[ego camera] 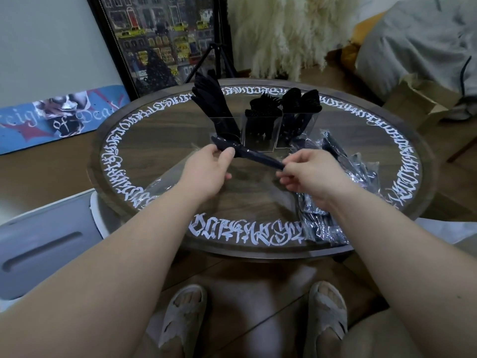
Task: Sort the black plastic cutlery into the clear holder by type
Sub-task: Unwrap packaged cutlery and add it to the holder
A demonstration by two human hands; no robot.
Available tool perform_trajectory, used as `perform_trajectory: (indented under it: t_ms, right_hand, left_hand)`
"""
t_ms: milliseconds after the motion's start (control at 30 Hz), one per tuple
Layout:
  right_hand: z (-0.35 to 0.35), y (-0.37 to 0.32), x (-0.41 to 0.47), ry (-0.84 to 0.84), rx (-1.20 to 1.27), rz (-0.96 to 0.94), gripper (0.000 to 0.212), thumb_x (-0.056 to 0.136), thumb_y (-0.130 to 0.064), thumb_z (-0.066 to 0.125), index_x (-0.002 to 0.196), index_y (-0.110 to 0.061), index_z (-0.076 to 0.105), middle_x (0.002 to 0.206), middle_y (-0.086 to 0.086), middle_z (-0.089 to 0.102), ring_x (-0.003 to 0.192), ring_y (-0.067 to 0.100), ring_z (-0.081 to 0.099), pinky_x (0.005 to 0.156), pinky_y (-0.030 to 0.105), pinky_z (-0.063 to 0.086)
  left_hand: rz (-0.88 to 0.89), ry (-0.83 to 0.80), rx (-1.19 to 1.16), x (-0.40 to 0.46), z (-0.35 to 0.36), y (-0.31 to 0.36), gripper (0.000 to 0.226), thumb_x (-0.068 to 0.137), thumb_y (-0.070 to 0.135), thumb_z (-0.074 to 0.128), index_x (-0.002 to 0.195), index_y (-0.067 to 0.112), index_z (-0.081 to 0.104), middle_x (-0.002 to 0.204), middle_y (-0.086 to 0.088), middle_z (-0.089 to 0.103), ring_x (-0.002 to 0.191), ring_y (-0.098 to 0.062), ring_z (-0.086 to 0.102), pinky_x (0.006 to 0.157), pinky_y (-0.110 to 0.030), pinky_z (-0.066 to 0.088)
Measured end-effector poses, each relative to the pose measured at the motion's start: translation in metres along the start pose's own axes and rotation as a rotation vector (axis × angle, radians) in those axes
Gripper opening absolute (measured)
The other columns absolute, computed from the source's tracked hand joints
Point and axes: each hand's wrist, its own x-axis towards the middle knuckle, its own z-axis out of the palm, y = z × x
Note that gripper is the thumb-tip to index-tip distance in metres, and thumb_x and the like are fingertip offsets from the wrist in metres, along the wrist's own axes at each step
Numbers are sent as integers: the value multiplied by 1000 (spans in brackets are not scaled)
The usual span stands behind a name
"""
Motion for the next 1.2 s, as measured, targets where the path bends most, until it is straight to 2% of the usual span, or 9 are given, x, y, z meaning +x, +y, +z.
perform_trajectory:
  t_ms: [133,233,333,433,567,667,800,1033,1200]
  right_hand:
    - [1,5,-7,-167,-373,-95,13,79,-1,70,87,-8,62,76,10,70,64,16,63,67,33,50]
    - [3,5,-9,-234,-587,-216,16,80,-9,71,81,-19,58,75,-1,66,62,11,58,62,27,45]
    - [5,6,-7,-303,-673,-275,20,80,-9,70,80,-22,55,78,-1,67,65,12,59,64,27,47]
    - [5,5,-4,-292,-652,-337,19,80,-16,74,93,-20,60,86,-6,65,74,11,62,71,23,49]
    - [6,-6,4,-64,-355,-474,32,84,-21,70,115,-23,62,95,-7,65,77,7,61,79,26,50]
    - [11,-11,5,20,-270,-534,19,84,-17,68,95,-33,66,87,-6,68,73,10,63,74,27,52]
    - [14,-14,5,84,-280,-559,17,83,-16,69,77,-31,63,70,-13,63,65,6,57,65,23,46]
    - [14,-13,3,151,-330,-584,20,82,-18,72,71,-28,58,64,-16,57,58,-1,50,62,18,42]
    - [12,-16,-8,226,-316,-617,9,86,-18,68,80,-24,64,71,-14,62,69,5,59,71,23,51]
  left_hand:
    - [-57,-24,-328,3,9,10,29,94,34,56,118,25,43,101,4,64,67,-10,67,58,-27,51]
    - [-34,11,-325,7,15,11,22,92,30,60,110,25,47,95,-1,69,60,-8,62,56,-25,44]
    - [-9,11,-326,11,17,14,13,92,20,60,101,18,52,87,-6,68,55,-8,54,54,-24,39]
    - [76,-9,-216,13,18,16,11,91,16,61,97,17,52,78,-1,62,59,-13,55,60,-31,46]
    - [223,-80,-29,6,23,17,21,89,16,62,108,18,54,95,-4,68,89,-21,64,86,-44,51]
    - [285,-119,11,0,25,20,24,88,15,61,110,24,56,95,1,67,91,-16,62,85,-42,50]
    - [333,-137,13,-4,22,21,26,88,14,63,109,29,58,94,10,66,89,-6,59,83,-30,49]
    - [324,-12,-41,-9,11,23,18,97,20,53,100,32,64,80,10,64,72,-11,59,74,-30,49]
    - [306,130,14,-18,0,21,22,98,21,50,112,25,67,99,6,60,88,-12,58,83,-25,43]
